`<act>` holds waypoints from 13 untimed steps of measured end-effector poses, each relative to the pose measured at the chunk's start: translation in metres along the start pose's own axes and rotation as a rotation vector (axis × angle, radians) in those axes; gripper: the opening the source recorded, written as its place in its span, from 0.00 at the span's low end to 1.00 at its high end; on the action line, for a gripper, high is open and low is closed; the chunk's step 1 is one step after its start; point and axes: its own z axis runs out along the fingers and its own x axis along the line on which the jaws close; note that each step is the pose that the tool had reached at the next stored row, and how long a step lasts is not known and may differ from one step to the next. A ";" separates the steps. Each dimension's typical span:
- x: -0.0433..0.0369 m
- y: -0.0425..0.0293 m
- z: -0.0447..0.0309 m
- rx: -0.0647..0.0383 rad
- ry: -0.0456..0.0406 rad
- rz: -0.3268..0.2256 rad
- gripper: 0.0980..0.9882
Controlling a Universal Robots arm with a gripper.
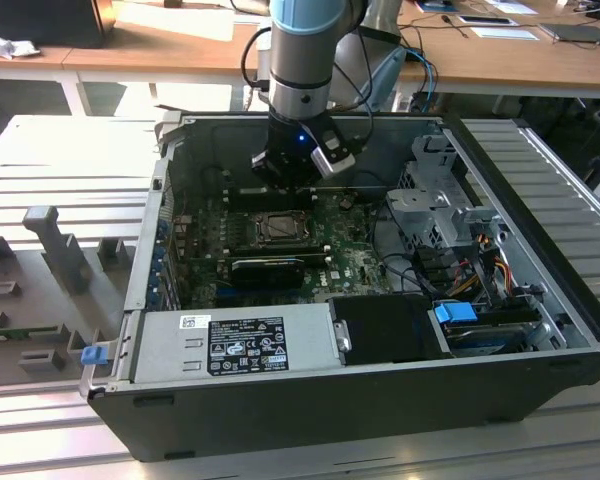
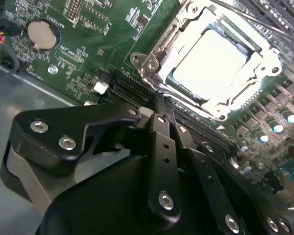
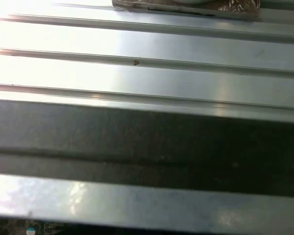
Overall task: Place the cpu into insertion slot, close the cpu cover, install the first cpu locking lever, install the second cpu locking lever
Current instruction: 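Install the first cpu locking lever, then install the second cpu locking lever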
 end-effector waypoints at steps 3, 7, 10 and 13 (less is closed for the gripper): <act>0.0001 -0.0011 -0.0002 0.000 0.0002 0.000 0.01; 0.0002 -0.0023 -0.0003 0.000 0.0001 0.000 0.01; 0.0003 -0.0033 -0.0004 0.000 0.0001 0.000 0.01; 0.0003 -0.0041 -0.0005 0.000 0.0002 0.000 0.01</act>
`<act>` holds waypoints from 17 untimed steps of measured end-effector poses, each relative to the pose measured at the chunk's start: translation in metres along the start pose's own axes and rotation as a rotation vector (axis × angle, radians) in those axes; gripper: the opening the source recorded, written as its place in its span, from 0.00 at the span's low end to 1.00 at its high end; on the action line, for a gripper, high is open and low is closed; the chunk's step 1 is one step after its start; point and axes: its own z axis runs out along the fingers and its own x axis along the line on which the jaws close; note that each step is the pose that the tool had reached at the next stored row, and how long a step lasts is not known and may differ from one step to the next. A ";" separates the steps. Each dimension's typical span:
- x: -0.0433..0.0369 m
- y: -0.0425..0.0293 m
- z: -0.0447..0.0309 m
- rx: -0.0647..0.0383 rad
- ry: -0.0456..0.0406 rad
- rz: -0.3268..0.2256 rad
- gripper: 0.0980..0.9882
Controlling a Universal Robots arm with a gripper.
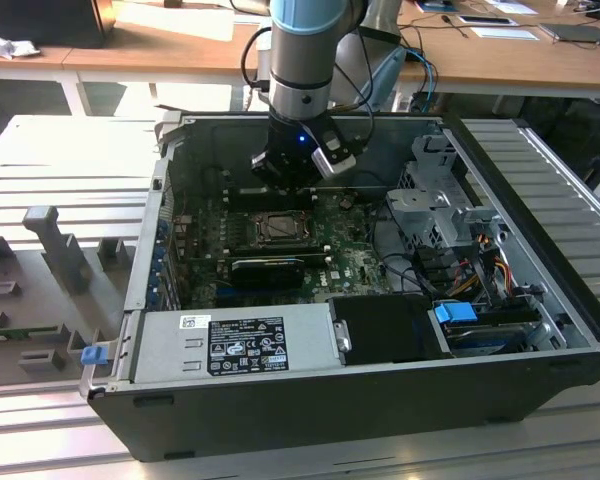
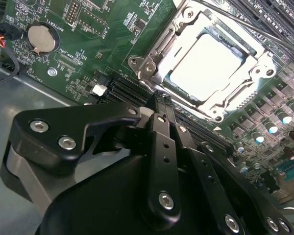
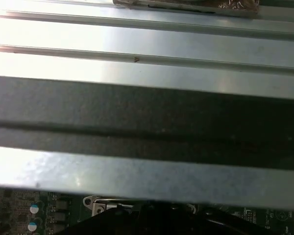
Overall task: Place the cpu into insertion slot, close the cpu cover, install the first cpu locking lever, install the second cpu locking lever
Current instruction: 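Install the second cpu locking lever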
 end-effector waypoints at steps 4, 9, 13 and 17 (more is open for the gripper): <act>0.0001 -0.0014 -0.0001 0.000 0.0000 0.000 0.01; 0.0000 -0.0029 -0.0057 0.000 0.0000 0.001 0.01; 0.0000 -0.0022 -0.0143 0.000 -0.0002 0.003 0.01; -0.0004 -0.0003 -0.0370 0.000 -0.0005 0.006 0.01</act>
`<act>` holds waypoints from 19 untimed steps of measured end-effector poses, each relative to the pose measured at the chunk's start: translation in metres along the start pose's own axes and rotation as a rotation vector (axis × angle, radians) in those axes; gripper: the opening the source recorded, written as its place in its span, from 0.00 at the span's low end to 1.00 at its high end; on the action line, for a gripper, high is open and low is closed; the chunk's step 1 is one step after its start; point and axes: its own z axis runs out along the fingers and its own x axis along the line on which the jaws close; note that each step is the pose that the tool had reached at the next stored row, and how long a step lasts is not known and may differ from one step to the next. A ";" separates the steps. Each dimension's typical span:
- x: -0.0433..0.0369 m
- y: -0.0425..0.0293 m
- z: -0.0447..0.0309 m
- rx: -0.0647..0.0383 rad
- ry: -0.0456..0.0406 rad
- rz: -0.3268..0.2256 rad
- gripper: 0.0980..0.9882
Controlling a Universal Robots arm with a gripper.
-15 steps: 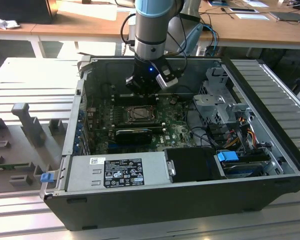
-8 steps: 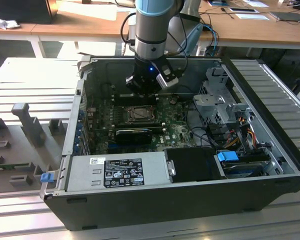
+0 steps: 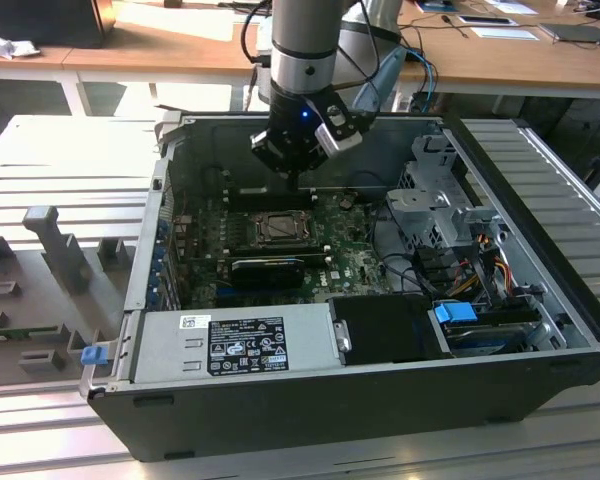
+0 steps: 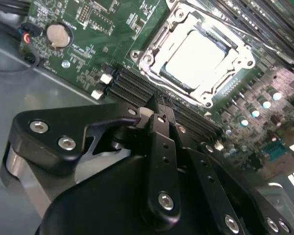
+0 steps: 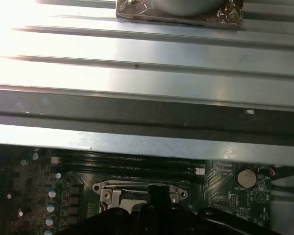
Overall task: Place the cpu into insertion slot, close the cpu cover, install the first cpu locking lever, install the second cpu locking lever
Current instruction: 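Install the second cpu locking lever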
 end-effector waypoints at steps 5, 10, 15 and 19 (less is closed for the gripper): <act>-0.0001 -0.0010 -0.0138 0.000 -0.0001 0.001 0.01; 0.0007 -0.0115 -0.0147 0.000 0.0000 0.001 0.01; 0.0012 -0.0197 -0.0154 0.000 -0.0001 0.001 0.01; 0.0016 -0.0241 -0.0157 0.000 0.0000 0.001 0.01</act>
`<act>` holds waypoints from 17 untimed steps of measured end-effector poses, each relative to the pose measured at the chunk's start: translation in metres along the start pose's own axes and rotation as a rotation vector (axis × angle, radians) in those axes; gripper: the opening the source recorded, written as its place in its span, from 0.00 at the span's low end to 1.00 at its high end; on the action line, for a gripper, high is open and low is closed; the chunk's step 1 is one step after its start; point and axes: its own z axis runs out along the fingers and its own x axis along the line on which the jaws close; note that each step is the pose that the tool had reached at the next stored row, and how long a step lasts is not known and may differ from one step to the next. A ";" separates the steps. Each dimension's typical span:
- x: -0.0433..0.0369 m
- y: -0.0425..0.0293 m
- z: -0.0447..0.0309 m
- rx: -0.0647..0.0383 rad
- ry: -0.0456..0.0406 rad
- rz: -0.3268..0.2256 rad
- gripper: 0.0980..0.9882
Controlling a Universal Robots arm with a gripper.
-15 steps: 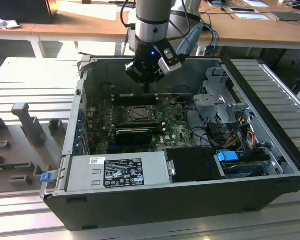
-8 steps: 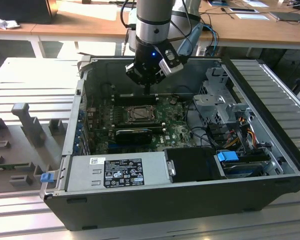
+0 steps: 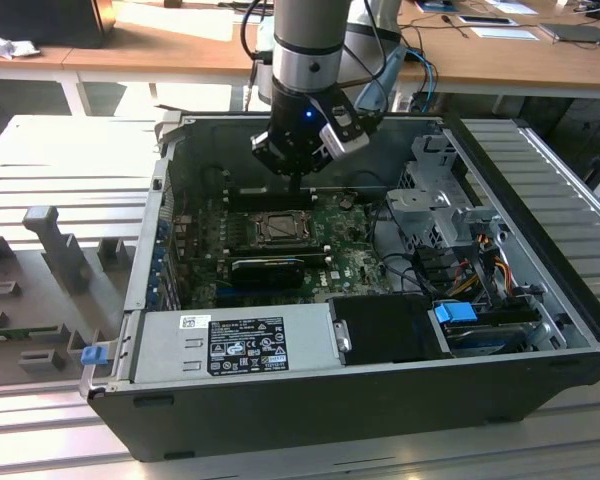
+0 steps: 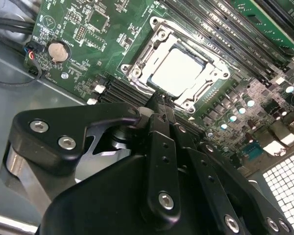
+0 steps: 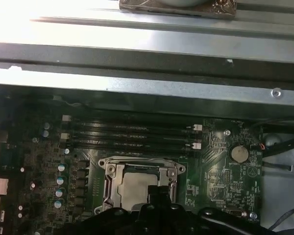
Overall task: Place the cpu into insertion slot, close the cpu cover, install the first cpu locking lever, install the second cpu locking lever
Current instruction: 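Install the second cpu locking lever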
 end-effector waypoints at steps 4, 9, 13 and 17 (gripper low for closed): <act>0.0002 -0.0031 -0.0001 0.000 0.0000 0.000 0.01; 0.0014 -0.0188 -0.0005 0.000 0.0000 0.000 0.01; 0.0029 -0.0405 0.0060 -0.005 0.0068 0.001 0.01; 0.0036 -0.0418 0.0125 -0.005 0.0069 0.002 0.01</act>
